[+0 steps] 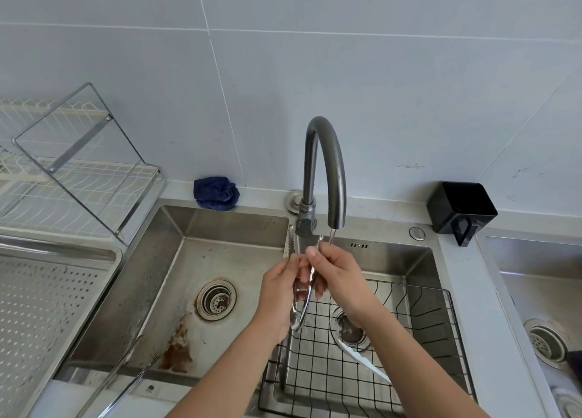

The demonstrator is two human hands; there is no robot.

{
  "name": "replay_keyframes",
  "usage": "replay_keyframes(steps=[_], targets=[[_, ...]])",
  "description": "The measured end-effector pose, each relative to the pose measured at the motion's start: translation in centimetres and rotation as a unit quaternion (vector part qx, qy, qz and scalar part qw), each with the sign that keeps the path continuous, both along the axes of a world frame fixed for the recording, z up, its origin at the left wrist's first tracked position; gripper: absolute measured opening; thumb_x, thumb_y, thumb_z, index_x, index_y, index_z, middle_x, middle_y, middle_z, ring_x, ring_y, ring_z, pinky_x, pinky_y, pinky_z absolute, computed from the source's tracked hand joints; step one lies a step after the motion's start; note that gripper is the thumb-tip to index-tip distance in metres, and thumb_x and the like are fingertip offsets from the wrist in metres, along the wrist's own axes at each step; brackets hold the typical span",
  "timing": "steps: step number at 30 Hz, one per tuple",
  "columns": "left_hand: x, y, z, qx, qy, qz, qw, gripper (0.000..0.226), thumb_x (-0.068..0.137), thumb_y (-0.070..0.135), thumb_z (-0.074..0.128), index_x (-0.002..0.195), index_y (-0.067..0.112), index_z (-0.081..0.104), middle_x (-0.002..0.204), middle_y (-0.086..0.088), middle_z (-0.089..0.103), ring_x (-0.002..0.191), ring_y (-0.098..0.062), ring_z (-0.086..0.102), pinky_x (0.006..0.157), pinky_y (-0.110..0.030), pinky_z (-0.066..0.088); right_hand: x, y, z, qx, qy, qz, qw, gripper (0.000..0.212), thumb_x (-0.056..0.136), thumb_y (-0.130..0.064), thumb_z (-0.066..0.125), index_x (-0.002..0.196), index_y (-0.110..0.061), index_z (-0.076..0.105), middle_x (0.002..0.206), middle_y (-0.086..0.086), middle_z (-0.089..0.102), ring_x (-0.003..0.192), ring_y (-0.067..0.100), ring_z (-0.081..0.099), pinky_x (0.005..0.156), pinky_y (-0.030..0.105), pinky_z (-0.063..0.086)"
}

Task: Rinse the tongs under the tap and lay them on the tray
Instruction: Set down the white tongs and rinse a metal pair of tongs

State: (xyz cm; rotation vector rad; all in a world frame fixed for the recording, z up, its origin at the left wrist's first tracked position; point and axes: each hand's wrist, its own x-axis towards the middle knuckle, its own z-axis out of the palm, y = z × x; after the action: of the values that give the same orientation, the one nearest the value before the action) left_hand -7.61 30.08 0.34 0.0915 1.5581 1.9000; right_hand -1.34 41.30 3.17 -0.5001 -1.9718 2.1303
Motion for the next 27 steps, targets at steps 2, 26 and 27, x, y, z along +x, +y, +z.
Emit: replay_keyframes(steps=[2,26,27], targets=[[0.0,0.1,-0.1,0.007,0.001,-0.003,1.000,0.032,0.104,0.035,0.052,0.103,0.017,0.078,0.085,-0.017,0.071,0.073,-0.033,0.061,0.071,-0.046,0.046,0.3,0.4,-0.4,-0.018,0.015,0.000,1.000,0.013,0.100,-0.010,0.063,0.091,-0.002,0.068,0.077,0.013,0.067,0.061,0.022,0.057,0.053,0.027,0.048],[1.1,-0.2,0.4,0.006,-0.059,-0.116,0.991,0.077,0.079,0.084,0.044,0.103,0.016,0.071,0.076,0.000,0.056,0.059,-0.009,0.051,0.045,-0.023,0.038,-0.1,-0.2,-0.4,-0.110,-0.004,-0.098,0.989,0.010,0.099,-0.001,0.060,0.104,0.001,0.068,0.078,0.008,0.069,0.059,0.023,0.056,0.055,0.038,0.048],[0.9,-0.1,0.4,0.005,-0.069,-0.113,0.991,0.082,0.072,0.088,0.047,0.105,0.017,0.072,0.074,0.001,0.055,0.059,-0.009,0.051,0.045,-0.024,0.036,0.1,-0.4,-0.5,-0.064,-0.027,-0.073,0.995,0.014,0.098,0.003,0.059,0.104,-0.002,0.070,0.077,0.008,0.070,0.061,0.022,0.061,0.057,0.036,0.052]])
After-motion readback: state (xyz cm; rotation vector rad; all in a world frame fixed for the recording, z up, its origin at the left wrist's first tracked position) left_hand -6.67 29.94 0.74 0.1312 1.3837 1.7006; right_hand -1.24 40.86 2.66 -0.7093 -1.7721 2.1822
